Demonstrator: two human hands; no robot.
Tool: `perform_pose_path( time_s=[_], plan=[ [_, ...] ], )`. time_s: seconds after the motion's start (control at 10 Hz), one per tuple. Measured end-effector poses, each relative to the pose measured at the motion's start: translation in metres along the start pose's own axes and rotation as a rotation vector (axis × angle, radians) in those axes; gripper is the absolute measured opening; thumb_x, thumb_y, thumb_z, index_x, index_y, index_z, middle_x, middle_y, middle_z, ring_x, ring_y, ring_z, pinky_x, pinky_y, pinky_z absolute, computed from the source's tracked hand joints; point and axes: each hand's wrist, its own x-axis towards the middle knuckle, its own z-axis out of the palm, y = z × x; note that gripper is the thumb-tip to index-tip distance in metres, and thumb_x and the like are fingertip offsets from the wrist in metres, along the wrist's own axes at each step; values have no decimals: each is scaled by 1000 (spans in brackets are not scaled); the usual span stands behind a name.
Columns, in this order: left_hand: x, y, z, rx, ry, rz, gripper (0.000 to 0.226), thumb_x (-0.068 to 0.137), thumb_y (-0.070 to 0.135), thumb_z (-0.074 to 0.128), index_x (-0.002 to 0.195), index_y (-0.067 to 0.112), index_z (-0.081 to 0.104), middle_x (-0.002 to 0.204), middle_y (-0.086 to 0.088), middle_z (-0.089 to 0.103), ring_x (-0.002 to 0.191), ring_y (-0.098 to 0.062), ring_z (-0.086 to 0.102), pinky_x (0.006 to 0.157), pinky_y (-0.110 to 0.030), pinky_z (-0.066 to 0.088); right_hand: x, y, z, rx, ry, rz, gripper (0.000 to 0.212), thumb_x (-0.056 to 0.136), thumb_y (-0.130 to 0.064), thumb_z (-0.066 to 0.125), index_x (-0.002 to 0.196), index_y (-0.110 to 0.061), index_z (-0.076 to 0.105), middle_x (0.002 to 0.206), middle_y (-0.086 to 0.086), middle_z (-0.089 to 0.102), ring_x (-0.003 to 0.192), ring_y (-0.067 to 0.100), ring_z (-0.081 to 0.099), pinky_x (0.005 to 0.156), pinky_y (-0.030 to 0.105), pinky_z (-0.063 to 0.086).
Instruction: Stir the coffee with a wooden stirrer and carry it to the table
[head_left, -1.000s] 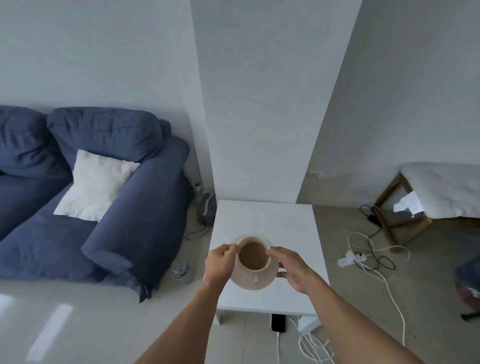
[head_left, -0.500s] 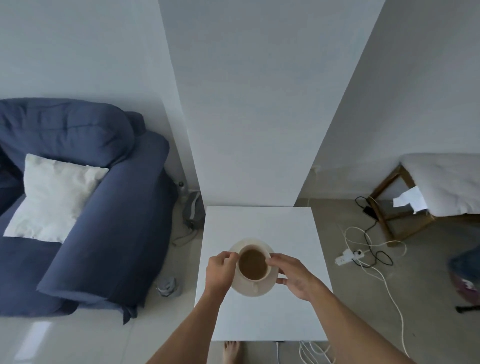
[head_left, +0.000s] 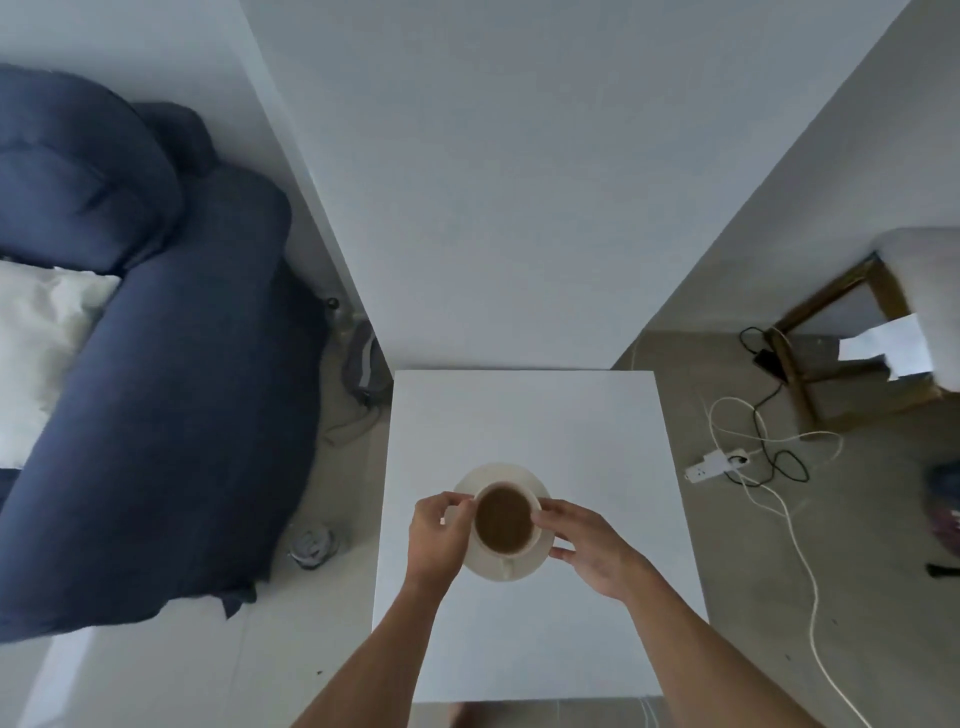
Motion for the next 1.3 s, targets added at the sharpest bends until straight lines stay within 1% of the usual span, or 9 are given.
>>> perform_pose_path(
  time_s=[0.2, 0.4, 0.6, 0.8, 0.9, 1.0, 1.1, 1.2, 1.3],
  plan=[
    [42, -38, 18, 16, -26, 9, 15, 75, 43, 58, 79, 35, 71, 92, 19, 68, 91, 8, 62, 73, -16, 44, 47, 16, -14, 9, -10, 58, 40, 78, -30, 75, 117, -18, 72, 122, -1, 72, 117, 14, 60, 99, 37, 43],
    [82, -87, 30, 17, 2, -70, 9, 87, 34, 64, 94, 30, 69, 112, 8, 61, 109, -14, 59, 93, -34, 50, 97, 34, -18, 27, 10, 85, 26, 88, -22, 69, 114, -20, 72, 115, -6, 73, 109, 9, 63, 101, 36, 44],
    [106, -116, 37, 62, -11, -61, 26, 77, 53, 57, 93, 36, 68, 116, 6, 62, 109, -15, 60, 95, -42, 53, 133, 57, -24, 39, 27, 84, 21, 95, -18, 61, 114, -21, 70, 112, -7, 73, 100, 5, 67, 91, 25, 48],
    [115, -129, 40, 82, -16, -42, 12, 83, 50, 56, 90, 45, 64, 115, 8, 63, 108, -14, 62, 94, -41, 54, 151, 70, -27, 51, 43, 52, 34, 96, -13, 57, 129, -7, 62, 120, 7, 68, 106, 15, 64, 81, 21, 53],
    [118, -135, 40, 123, -29, -10, 21, 88, 54, 51, 97, 43, 65, 120, 8, 62, 111, -13, 59, 93, -38, 53, 157, 70, -25, 66, 90, 22, 27, 94, -12, 61, 120, -10, 68, 115, 8, 69, 103, 17, 63, 79, 22, 55],
    [113, -139, 41, 149, -44, 27, 28, 95, 49, 46, 107, 34, 68, 122, 9, 61, 116, -15, 55, 97, -43, 50, 157, 73, -21, 59, 179, -7, 27, 91, -14, 66, 118, -8, 70, 113, 9, 71, 99, 18, 64, 89, 34, 51],
    [107, -134, 42, 170, -53, 41, 28, 102, 40, 43, 110, 30, 68, 121, 8, 64, 116, -17, 54, 98, -46, 48, 151, 73, -12, 27, 265, -56, 25, 90, -14, 70, 114, -9, 71, 105, 3, 73, 95, 14, 65, 83, 23, 51],
    [100, -124, 38, 169, -66, 74, 34, 104, 41, 37, 113, 27, 66, 116, 9, 65, 112, -13, 55, 98, -44, 47, 142, 72, -7, -130, 355, -101, 28, 94, -25, 66, 120, -14, 67, 113, -1, 67, 105, 13, 61, 84, 20, 45],
    [87, -113, 29, 175, -88, -23, 48, 102, 50, 29, 133, 23, 54, 137, -1, 58, 130, -21, 48, 111, -47, 39, 119, 70, -6, -439, 464, -127, 35, 100, -31, 54, 128, -12, 61, 126, 5, 63, 113, 16, 58, 91, 25, 40]
  ],
)
